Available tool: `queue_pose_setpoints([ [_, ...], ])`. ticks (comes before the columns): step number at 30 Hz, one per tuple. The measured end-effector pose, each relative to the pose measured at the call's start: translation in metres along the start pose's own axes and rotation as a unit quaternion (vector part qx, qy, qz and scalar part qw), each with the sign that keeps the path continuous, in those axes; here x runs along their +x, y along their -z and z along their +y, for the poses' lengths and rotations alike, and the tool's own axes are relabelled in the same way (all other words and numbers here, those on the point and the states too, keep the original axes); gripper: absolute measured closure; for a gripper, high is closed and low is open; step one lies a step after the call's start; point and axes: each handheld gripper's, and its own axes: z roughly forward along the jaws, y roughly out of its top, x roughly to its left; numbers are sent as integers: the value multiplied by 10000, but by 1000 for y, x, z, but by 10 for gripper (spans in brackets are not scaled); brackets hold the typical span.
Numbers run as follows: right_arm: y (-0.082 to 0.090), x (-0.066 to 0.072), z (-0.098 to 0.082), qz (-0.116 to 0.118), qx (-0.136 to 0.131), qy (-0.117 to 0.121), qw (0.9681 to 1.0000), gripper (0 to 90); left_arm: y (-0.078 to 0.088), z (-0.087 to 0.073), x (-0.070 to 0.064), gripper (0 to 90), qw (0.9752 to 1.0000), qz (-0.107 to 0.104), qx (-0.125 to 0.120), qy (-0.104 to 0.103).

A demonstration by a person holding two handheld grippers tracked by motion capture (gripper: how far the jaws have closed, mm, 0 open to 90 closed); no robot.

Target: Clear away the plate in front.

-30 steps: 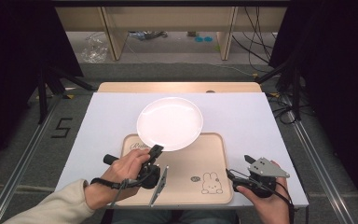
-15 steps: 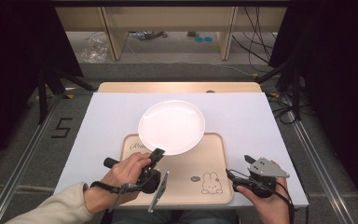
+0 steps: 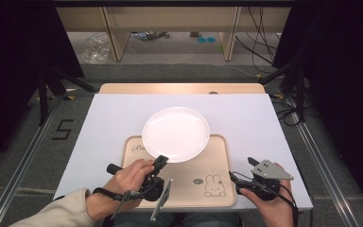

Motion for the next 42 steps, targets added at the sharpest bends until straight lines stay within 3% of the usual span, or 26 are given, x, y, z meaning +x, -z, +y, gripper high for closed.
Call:
queue_pose_setpoints([
  [9, 0, -1, 0, -40, -49, 54, 10000, 212, -8, 1, -14, 872, 9997, -246, -27, 7],
  [16, 0, 0, 0, 9, 1, 1, 10000, 212, -19, 2, -30, 871, 9981, -612, -41, -108],
  [22, 0, -1, 0, -18, -35, 53, 10000, 212, -27, 2, -39, 870, 9959, -905, -63, -44],
  [25, 0, -1, 0, -20, -39, 55, 10000, 212, -31, 0, -41, 869, 9945, -1048, -75, 52],
  [39, -1, -1, 0, 1, -9, 48, 10000, 212, -37, 0, -48, 860, 9923, -1235, -94, -2],
  [42, -1, -1, 0, 9, -2, 29, 10000, 212, -38, -1, -46, 861, 9904, -1373, -142, 110],
])
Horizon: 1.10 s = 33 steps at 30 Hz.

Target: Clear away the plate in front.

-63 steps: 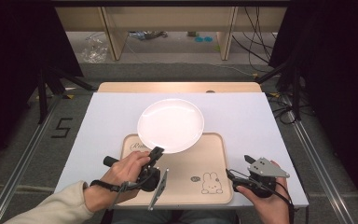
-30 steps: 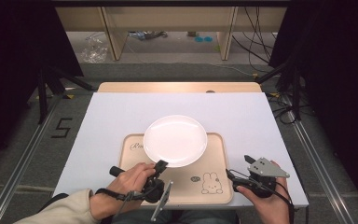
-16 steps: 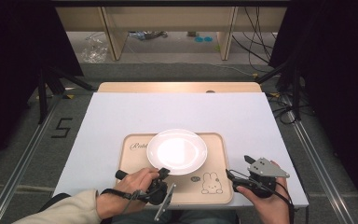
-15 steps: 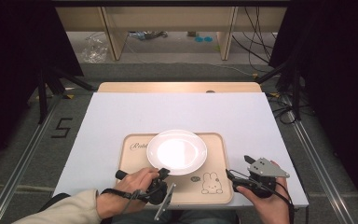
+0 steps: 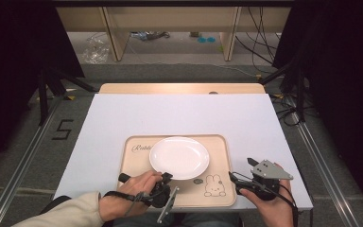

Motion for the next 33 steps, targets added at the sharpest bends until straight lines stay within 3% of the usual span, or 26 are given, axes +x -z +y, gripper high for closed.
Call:
queue_pose_setpoints([
  [4, 0, 0, 0, 1, 1, -4, 10000, 212, 0, -3, 4, 859, 9990, -256, -119, 354],
  [10, 0, 0, 0, 9, 12, -6, 10000, 211, -5, -9, 6, 810, 9942, -683, -216, 802],
  [14, 1, 0, 0, 5, 45, -5, 10000, 211, -8, -13, 8, 736, 9898, -913, -267, 1061],
  [15, 1, 0, 0, 4, 50, -1, 10000, 211, -10, -14, 9, 710, 9872, -961, -318, 1233],
  [19, 0, 0, 0, 4, 48, -3, 10000, 211, -14, -20, 12, 522, 9802, -1256, -417, 1470],
  [22, 1, 0, 0, 7, 55, -3, 10000, 211, -13, -25, 17, 422, 9719, -1380, -666, 1788],
  [25, 0, 0, 0, 8, 55, -2, 10000, 211, -10, -32, 23, 308, 9639, -1339, -1080, 2031],
  [26, 0, 0, 0, 8, 54, -1, 10000, 211, -9, -34, 24, 302, 9596, -1363, -1120, 2191],
  [28, -1, 0, 0, 16, 11, -3, 10000, 211, -7, -40, 27, 277, 9558, -1312, -1241, 2319],
  [31, 0, 0, 0, 9, 56, -2, 10000, 211, -1, -46, 29, 195, 9393, -1286, -1487, 2810],
  [33, 0, 0, 0, 12, 25, -1, 10000, 211, 3, -50, 31, 146, 9328, -1164, -1680, 2969],
])
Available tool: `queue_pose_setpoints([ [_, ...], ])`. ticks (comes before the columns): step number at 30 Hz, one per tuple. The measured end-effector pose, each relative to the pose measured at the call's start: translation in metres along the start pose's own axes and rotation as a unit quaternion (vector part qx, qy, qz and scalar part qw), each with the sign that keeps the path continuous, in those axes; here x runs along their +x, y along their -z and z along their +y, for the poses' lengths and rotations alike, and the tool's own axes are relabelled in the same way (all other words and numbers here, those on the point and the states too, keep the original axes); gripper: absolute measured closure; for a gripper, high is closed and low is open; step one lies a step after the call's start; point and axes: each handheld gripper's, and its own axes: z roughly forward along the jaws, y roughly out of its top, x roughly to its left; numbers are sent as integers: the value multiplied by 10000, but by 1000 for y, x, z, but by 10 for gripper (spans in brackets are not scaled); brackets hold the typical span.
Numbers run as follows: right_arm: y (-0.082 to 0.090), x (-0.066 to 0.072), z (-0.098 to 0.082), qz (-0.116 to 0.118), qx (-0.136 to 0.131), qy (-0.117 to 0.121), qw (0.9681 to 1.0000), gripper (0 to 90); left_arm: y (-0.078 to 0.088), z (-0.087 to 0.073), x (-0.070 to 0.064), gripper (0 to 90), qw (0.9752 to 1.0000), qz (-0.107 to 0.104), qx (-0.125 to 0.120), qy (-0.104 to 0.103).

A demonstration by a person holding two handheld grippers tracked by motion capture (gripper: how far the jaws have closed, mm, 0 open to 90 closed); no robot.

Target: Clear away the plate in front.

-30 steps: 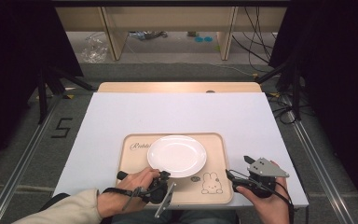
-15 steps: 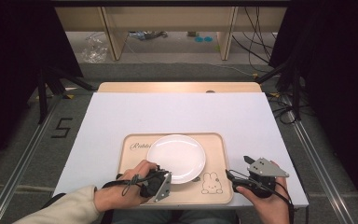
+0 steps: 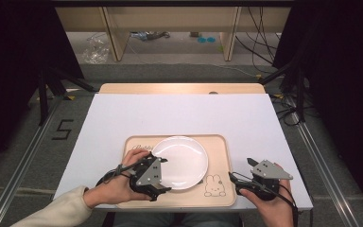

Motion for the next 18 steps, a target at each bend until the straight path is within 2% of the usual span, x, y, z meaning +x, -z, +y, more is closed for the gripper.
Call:
queue_pose_setpoints([
  [1, 0, 0, 0, 5, -16, -1, 10000, 211, 3, -1, 2, 133, 9997, 158, -196, 65],
  [2, 1, 0, 0, -3, 29, -4, 10000, 211, 6, -3, 2, 106, 9990, 254, -295, 220],
  [4, 1, 0, 0, 4, 30, -25, 10000, 211, 12, -7, 4, 110, 9960, 467, -585, 491],
  [5, 1, 0, 0, -3, 24, -6, 10000, 211, 16, -9, 4, 113, 9934, 635, -784, 554],
  [7, 1, 0, 0, -1, 17, -4, 10000, 211, 20, -11, 5, 111, 9886, 766, -1052, 764],
  [10, 1, 0, 0, 26, -15, -21, 10000, 211, 27, -12, 6, 116, 9829, 896, -1387, 816],
  [11, 1, 0, 0, 7, -45, 16, 10000, 211, 28, -12, 6, 121, 9807, 898, -1479, 910],
  [13, 1, 0, 0, 46, -15, -32, 10000, 211, 28, -14, 7, 131, 9785, 915, -1551, 1001],
  [15, 1, 0, 0, 1, -65, 18, 10000, 211, 27, -16, 9, 138, 9774, 911, -1552, 1113],
  [18, 1, 0, 0, 45, -34, -31, 10000, 210, 24, -19, 12, 143, 9758, 862, -1524, 1307],
])
